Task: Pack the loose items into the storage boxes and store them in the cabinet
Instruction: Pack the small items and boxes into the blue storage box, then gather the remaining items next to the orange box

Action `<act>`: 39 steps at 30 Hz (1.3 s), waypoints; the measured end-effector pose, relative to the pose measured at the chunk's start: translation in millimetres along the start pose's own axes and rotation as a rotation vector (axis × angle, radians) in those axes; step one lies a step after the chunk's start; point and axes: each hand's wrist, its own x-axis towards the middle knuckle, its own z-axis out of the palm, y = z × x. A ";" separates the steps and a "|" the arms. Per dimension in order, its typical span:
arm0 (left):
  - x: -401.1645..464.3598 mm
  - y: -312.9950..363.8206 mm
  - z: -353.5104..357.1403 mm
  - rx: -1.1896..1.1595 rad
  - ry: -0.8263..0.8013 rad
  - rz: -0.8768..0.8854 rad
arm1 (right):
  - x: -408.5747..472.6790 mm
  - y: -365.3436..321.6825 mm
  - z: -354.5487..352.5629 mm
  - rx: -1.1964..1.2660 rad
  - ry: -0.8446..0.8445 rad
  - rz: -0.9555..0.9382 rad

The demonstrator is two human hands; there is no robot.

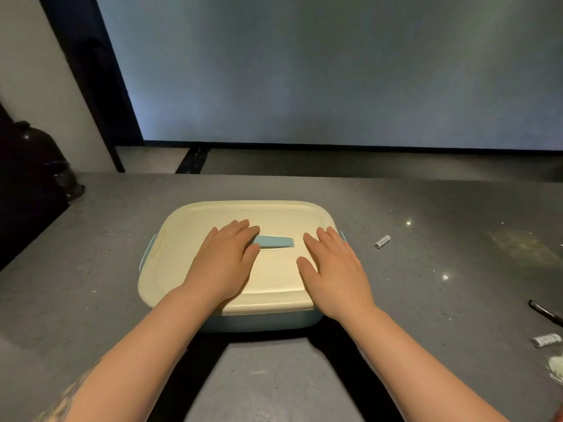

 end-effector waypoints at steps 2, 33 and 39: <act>-10.7 10.2 0.9 -0.003 0.028 0.005 | -3.6 -0.1 1.7 0.074 0.050 0.015; -84.7 302.7 73.3 -0.517 -0.308 0.786 | -263.4 126.5 -119.4 -0.135 0.292 0.768; -154.5 388.1 96.3 -0.556 -0.451 0.904 | -383.9 162.5 -150.1 -0.110 0.390 1.009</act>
